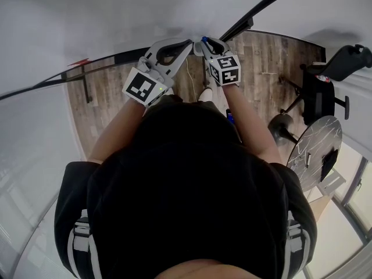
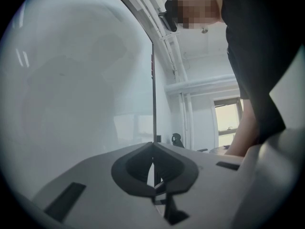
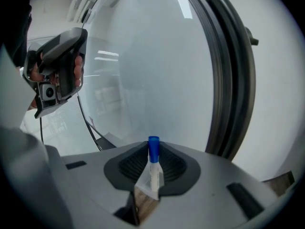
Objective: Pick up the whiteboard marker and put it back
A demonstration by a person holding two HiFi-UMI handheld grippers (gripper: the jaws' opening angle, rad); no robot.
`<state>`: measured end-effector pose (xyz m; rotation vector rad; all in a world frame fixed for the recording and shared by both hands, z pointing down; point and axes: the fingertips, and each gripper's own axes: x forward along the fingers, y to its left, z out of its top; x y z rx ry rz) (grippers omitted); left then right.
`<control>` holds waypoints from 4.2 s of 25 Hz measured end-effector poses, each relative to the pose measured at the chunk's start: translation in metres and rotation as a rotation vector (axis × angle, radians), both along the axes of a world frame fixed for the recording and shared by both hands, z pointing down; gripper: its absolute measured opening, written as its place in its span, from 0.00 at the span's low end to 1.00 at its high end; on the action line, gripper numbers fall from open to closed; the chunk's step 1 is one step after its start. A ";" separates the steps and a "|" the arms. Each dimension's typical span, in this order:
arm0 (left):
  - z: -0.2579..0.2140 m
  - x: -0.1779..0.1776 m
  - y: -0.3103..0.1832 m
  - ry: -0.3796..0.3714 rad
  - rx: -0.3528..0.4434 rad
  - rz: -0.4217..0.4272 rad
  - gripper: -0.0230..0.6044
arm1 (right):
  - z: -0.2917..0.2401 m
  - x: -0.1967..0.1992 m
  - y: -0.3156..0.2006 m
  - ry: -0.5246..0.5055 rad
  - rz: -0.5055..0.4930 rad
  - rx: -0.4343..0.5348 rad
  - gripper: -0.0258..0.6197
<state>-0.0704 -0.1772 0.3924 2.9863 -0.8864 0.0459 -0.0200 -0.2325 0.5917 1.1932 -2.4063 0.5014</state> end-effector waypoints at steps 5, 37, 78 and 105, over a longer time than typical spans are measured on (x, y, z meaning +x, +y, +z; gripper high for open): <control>-0.001 -0.001 0.000 -0.001 -0.002 -0.002 0.04 | 0.003 0.000 -0.004 -0.007 0.006 -0.023 0.14; -0.004 0.000 -0.001 -0.011 0.016 -0.010 0.04 | -0.035 0.009 0.004 -0.079 0.018 0.017 0.29; -0.031 0.009 0.002 0.015 0.036 0.021 0.04 | -0.223 -0.005 0.055 -0.246 -0.091 0.397 0.11; -0.040 0.028 0.002 0.019 0.015 0.046 0.04 | -0.244 0.001 0.060 -0.254 -0.112 0.448 0.04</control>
